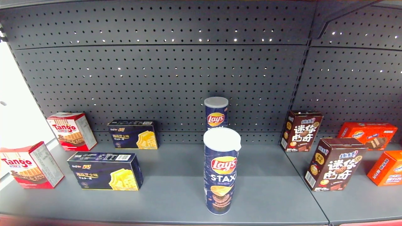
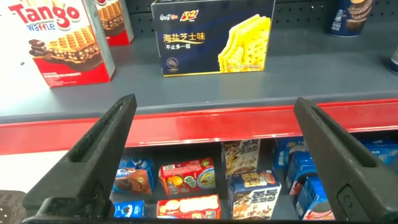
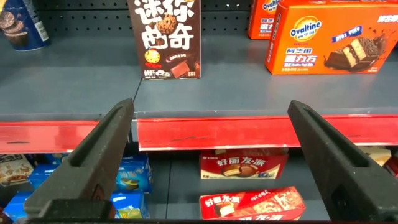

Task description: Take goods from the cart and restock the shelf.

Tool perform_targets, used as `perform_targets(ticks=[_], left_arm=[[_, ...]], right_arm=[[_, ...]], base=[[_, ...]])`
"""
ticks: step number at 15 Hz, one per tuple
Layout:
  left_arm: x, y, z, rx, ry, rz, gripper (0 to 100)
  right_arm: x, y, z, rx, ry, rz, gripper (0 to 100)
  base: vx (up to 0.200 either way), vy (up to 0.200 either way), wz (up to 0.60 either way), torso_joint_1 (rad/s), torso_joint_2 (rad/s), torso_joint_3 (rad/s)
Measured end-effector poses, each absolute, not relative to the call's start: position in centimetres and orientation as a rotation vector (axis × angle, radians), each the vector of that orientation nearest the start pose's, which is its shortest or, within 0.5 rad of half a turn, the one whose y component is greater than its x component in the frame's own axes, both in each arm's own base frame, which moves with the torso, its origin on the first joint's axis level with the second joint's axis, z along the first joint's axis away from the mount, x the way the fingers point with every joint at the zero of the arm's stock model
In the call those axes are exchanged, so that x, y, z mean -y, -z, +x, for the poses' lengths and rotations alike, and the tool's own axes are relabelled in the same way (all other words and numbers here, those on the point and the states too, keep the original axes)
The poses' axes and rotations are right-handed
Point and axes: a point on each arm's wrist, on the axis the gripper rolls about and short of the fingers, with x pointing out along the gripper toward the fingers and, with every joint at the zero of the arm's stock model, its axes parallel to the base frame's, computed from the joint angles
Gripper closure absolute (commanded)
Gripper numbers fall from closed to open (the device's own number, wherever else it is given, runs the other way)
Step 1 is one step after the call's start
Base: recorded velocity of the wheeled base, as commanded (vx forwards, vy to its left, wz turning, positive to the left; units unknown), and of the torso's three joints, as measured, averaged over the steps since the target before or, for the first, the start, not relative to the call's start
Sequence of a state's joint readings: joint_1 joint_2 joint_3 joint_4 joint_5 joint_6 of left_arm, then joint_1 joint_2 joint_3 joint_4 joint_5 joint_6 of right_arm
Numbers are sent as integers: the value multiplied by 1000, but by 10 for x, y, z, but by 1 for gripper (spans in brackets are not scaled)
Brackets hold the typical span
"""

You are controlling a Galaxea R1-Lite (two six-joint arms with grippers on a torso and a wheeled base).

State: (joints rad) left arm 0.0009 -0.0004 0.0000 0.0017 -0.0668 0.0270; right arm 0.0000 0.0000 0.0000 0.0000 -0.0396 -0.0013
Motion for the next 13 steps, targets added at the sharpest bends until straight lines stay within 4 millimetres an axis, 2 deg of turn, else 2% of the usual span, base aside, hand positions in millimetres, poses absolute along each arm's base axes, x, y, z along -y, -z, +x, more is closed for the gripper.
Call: perform_targets(ticks=[13], left_arm=[[2,-75,-23,0,64,26,0]], right_arm=[[1,-76,-23,0,40,0,0]], base=[[0,0,0,0,0,0]])
